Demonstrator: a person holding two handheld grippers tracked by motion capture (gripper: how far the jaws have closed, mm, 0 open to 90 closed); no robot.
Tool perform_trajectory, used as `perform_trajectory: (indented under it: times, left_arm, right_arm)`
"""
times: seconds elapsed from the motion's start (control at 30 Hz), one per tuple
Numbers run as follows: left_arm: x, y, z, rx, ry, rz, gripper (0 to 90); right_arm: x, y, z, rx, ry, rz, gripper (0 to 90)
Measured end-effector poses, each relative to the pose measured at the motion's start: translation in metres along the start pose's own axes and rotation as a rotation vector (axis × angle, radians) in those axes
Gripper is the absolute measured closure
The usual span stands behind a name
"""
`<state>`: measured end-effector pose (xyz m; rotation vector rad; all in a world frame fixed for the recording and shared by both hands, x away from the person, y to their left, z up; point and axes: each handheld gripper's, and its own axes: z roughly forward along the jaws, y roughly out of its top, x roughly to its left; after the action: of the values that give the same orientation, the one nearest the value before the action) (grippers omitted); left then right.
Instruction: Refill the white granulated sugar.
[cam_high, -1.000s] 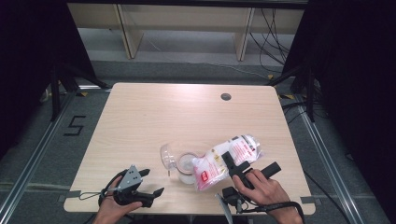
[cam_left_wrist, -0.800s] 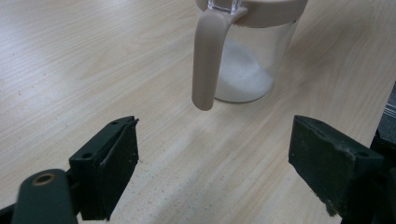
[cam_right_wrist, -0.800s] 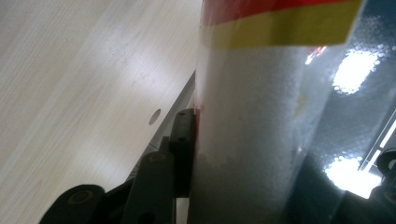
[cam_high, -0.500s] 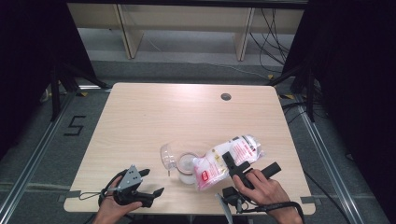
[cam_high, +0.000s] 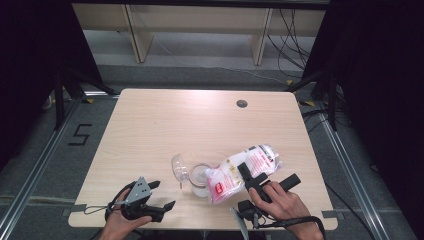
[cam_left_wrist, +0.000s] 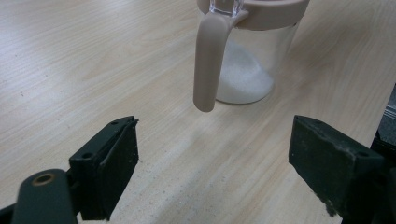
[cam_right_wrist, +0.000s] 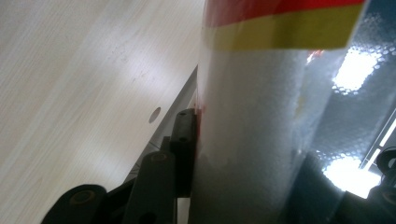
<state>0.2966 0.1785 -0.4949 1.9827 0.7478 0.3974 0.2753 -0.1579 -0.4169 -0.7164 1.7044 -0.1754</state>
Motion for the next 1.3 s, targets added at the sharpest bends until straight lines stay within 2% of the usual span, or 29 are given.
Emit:
perform_trajectory:
  times: [0.07,0.1,0.17,0.2,0.27,0.3,0.33,0.37,0.4,0.43,0.5,0.53,0.57,0.67,0.8,0.83,0.87,0.9,0.93,0.97,1.0,1.03,1.07,1.13,1.17,1.23,1.3]
  left_arm:
    - [-0.0006,0.0002,-0.0016,0.010,0.008,-0.019,15.5]
    - [0.0007,0.0007,-0.0017,0.002,0.005,0.001,15.5]
    - [0.0007,0.0006,-0.0016,0.008,0.011,0.004,15.6]
    - [-0.0008,-0.0003,-0.0007,0.005,0.003,-0.025,15.5]
    - [0.0002,0.0002,-0.0001,0.003,0.001,0.003,15.5]
    - [-0.0006,0.0003,0.0001,0.000,0.003,-0.005,15.5]
    - [0.0003,0.0003,-0.0002,0.005,0.001,0.007,15.5]
    - [-0.0005,0.0002,0.0002,-0.001,0.003,-0.005,15.5]
    - [-0.0003,0.0001,0.0001,0.000,0.005,-0.003,15.6]
    - [0.0015,0.0003,-0.0009,0.016,0.004,0.018,15.6]
    - [0.0011,0.0002,-0.0008,0.012,0.007,0.016,15.5]
    - [-0.0004,0.0000,0.0002,-0.001,0.006,-0.003,15.5]
    - [0.0007,0.0001,-0.0004,0.010,0.004,0.011,15.6]
    - [0.0000,-0.0002,0.0004,0.012,0.005,0.007,15.6]
    - [0.0008,-0.0001,-0.0001,0.011,0.004,0.011,15.6]
    - [-0.0001,-0.0005,0.0005,0.003,0.003,-0.002,15.5]
    - [0.0006,-0.0003,0.0000,0.011,0.004,0.010,15.6]
    - [0.0004,-0.0002,0.0001,0.010,0.004,0.010,15.6]
    - [0.0000,0.0001,0.0001,0.009,0.004,0.009,15.5]
    - [-0.0019,-0.0003,0.0003,0.007,0.003,-0.019,15.6]
    - [-0.0020,-0.0004,0.0006,0.002,0.000,-0.024,15.5]
    - [-0.0019,-0.0003,0.0004,-0.001,0.005,-0.023,15.5]
    - [0.0014,0.0002,-0.0008,0.015,0.003,0.019,15.5]
    - [0.0011,0.0001,-0.0007,0.012,0.004,0.015,15.6]
    - [-0.0005,-0.0001,0.0001,0.000,0.005,-0.002,15.5]
    - [0.0009,0.0004,-0.0004,0.006,0.004,0.014,15.5]
    - [-0.0007,0.0002,0.0002,-0.001,0.002,-0.007,15.5]
  right_arm:
    - [0.0001,0.0006,0.0005,0.004,-0.001,-0.002,69.1]
    - [0.0003,0.0010,0.0008,0.003,-0.004,-0.002,69.1]
    - [0.0000,0.0018,0.0010,0.004,-0.003,-0.011,69.2]
    - [0.0001,0.0019,0.0010,0.004,-0.002,-0.013,69.2]
    - [0.0004,0.0019,0.0008,0.005,-0.006,-0.017,69.2]
    - [0.0004,0.0018,0.0007,0.005,-0.008,-0.016,69.2]
    - [0.0004,0.0017,0.0006,0.005,-0.008,-0.016,69.2]
    - [0.0005,0.0017,0.0007,0.006,-0.008,-0.017,69.3]
    - [0.0004,0.0017,0.0008,0.004,-0.012,-0.024,69.3]
    - [0.0003,0.0019,0.0008,0.005,-0.011,-0.027,69.3]
    - [0.0005,0.0028,0.0009,0.006,0.003,-0.028,69.3]
    - [-0.0003,0.0028,0.0005,0.006,-0.003,-0.049,69.3]
    - [-0.0003,0.0030,0.0003,0.005,-0.005,-0.054,69.4]
    - [-0.0003,0.0031,0.0003,-0.002,-0.016,-0.050,69.4]
    - [-0.0003,0.0023,0.0007,0.008,-0.007,-0.046,69.5]
    - [-0.0006,0.0021,0.0008,0.010,-0.008,-0.049,69.5]
    - [-0.0012,0.0019,0.0009,0.010,0.000,-0.048,69.6]
    - [-0.0011,0.0018,0.0010,0.008,-0.016,-0.049,69.5]
    - [-0.0012,0.0020,0.0009,0.006,-0.013,-0.034,69.6]
    - [-0.0011,0.0020,0.0013,0.000,-0.014,-0.028,69.6]
    - [-0.0011,0.0026,0.0013,0.000,-0.014,-0.030,69.6]
    - [-0.0014,0.0031,0.0010,0.003,-0.010,-0.038,69.7]
    - [-0.0012,0.0035,0.0013,-0.001,-0.008,-0.039,69.8]
    - [-0.0008,0.0038,0.0020,-0.005,-0.002,-0.033,69.8]
    - [-0.0004,0.0040,0.0020,-0.002,-0.009,-0.033,69.8]
    - [-0.0008,0.0040,0.0020,-0.004,-0.002,-0.033,69.9]
    - [-0.0005,0.0044,0.0019,-0.003,-0.010,-0.034,70.0]
